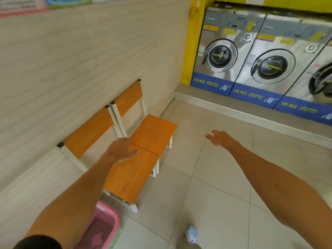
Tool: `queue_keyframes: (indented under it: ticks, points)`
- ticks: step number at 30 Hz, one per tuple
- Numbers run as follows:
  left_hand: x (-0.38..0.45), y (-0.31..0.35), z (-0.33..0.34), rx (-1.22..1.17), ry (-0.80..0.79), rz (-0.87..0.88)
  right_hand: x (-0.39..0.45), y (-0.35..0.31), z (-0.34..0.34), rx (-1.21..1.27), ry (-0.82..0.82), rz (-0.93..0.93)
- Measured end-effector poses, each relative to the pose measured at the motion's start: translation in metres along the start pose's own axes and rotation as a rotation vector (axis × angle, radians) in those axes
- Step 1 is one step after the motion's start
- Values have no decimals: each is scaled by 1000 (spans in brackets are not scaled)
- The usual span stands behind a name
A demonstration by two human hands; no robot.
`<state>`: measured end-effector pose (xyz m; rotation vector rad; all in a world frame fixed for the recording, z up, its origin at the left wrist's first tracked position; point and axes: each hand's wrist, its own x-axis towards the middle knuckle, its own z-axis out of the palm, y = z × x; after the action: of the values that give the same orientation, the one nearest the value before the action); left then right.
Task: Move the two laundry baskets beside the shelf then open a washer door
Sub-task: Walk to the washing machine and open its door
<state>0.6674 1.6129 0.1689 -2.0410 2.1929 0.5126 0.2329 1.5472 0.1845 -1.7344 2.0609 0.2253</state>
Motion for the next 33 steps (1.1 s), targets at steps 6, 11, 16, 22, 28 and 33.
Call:
queue_keyframes:
  ticks: [6,11,16,22,28,33]
  points:
    - [159,166,-52,-42,37,166,87,127,-107,56,112,113]
    - [267,274,-94,-36,104,290,152,211,-177,75,158,208]
    - [383,330,-125,76,127,354,235,250,-240,77,198,212]
    - [540,386,-172,113,181,445,366,244,-322,124,243,217]
    - [699,422,-241,178,222,497,486,240,-397,218,265,244]
    - [806,469,-266,222,213,543,567,260,-436,234,224,306]
